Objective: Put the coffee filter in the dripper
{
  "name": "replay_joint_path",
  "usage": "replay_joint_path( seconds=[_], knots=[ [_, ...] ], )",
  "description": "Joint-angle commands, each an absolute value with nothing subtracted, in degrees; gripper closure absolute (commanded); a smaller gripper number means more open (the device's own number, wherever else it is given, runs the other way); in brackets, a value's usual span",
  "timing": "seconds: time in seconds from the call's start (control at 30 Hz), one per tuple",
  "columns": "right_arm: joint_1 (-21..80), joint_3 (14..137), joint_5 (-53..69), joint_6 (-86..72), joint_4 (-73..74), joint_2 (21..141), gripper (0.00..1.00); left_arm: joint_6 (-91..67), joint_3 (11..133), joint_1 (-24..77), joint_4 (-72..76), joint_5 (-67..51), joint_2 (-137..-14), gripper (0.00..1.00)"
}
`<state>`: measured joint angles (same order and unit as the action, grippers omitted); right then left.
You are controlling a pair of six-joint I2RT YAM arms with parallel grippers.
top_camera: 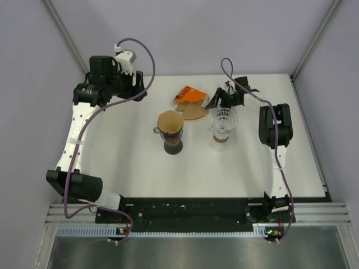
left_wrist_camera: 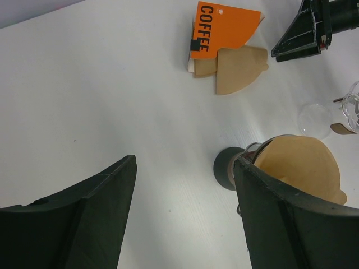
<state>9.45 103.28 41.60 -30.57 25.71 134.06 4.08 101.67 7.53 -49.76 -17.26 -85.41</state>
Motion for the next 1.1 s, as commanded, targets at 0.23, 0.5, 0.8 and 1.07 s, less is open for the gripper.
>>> replay_joint_path(
  seconds=[0.23, 0.5, 0.8, 1.07],
  knots=[
    [11.6, 94.93, 42.27, -46.13, 5.11, 131.92, 0.34, 3.34, 101.16, 6.68, -47.29, -18.28, -83.06, 0.25],
    [12.66, 92.9, 44.21, -48.95, 1.5, 132.27, 0.35, 3.25, 100.9, 6.42, -47.11, -18.81, -83.06, 0.25],
    [12.74, 91.23, 43.51, -54.04, -5.17, 132.8, 0.39, 2.9, 100.46, 6.15, -46.76, -19.51, -82.88, 0.25],
    [12.74, 87.1, 40.87, -64.24, -19.06, 131.48, 0.46, 2.9, 100.02, 6.06, -46.58, -19.77, -82.7, 0.25]
  ],
)
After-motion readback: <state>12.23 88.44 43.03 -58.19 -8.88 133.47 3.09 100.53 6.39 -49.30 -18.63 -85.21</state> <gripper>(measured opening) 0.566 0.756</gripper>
